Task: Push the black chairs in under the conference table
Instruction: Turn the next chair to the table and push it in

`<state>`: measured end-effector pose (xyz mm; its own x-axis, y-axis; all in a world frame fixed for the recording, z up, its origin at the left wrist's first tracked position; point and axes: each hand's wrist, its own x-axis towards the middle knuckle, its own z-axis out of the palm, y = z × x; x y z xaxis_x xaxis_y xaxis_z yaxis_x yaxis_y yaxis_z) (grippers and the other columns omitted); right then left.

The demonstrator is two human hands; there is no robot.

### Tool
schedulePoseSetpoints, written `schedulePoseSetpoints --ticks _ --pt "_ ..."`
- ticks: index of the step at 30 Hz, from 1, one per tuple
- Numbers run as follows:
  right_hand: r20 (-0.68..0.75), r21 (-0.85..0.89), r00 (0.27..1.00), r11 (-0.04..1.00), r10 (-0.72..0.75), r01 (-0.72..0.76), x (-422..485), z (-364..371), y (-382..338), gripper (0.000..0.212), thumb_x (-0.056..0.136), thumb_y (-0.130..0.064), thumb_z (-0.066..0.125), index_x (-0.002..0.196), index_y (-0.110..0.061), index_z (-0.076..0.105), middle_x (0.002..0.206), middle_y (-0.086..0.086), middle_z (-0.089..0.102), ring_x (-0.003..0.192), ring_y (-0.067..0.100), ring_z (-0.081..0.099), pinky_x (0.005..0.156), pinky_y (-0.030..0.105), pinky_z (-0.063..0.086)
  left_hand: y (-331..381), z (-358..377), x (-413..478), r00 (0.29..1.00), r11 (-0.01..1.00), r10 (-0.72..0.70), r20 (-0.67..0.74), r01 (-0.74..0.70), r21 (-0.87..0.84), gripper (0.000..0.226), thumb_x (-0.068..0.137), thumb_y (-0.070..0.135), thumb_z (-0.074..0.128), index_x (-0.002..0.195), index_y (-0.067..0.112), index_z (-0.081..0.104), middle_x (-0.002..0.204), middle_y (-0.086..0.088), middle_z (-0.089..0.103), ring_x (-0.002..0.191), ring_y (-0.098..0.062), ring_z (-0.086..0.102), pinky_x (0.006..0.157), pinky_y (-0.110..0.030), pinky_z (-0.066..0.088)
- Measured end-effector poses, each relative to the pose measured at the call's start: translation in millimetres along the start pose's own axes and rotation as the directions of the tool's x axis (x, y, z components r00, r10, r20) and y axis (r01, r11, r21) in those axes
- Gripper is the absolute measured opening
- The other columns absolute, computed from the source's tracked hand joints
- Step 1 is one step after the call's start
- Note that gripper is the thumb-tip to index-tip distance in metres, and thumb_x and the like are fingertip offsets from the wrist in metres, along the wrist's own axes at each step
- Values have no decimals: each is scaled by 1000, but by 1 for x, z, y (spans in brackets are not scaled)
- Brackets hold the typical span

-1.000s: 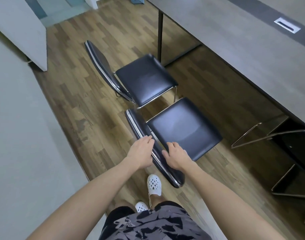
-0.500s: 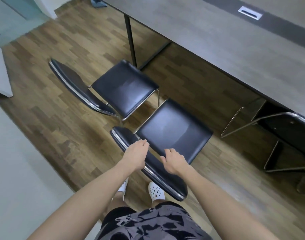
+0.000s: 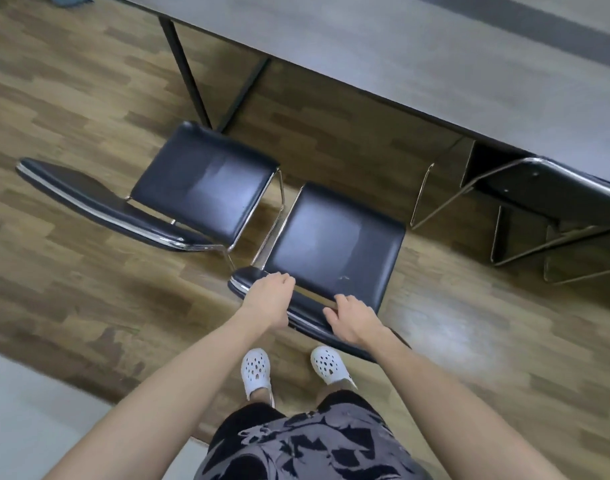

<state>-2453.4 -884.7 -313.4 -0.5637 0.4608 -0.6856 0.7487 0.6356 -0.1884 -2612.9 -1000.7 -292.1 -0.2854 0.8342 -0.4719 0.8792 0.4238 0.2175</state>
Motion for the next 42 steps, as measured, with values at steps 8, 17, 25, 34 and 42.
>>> schedulePoseSetpoints --ticks 8,17,25,34,42 --pt "-6 102 989 984 149 -147 -29 29 -4 78 87 -66 40 143 -13 36 142 10 45 127 30 44 104 46 37 -14 13 5 977 986 147 152 -157 57 53 70 23 65 120 15 50 122 -2 54 118 -23 51 101 -33 39" --pt "-50 51 977 977 210 -207 -32 52 21 87 76 -34 65 147 -9 23 141 6 40 134 23 34 116 40 21 -21 39 16 972 976 114 204 -148 162 80 76 38 75 142 15 35 151 -3 36 144 -22 26 120 -43 13" --pt "-146 -11 977 987 158 -161 -21 65 30 43 75 -20 66 113 -16 46 114 1 55 111 22 50 98 32 35 -14 52 19 979 967 27 204 -78 244 75 89 26 65 151 15 23 161 -2 20 150 -22 10 121 -48 3" --pt "-230 -32 959 983 168 -180 -19 73 30 43 67 -12 73 100 -19 46 101 -1 58 98 22 54 89 31 38 -10 65 24 993 961 47 107 -74 266 74 83 47 70 141 16 37 151 -2 38 143 -24 28 119 -45 13" --pt "-253 -35 954 984 162 -176 -17 75 31 47 61 1 70 99 -16 48 97 2 61 93 24 57 83 32 40 -12 64 30 992 951 90 88 -112 288 55 79 40 74 121 17 48 128 -1 56 124 -23 48 108 -36 30"
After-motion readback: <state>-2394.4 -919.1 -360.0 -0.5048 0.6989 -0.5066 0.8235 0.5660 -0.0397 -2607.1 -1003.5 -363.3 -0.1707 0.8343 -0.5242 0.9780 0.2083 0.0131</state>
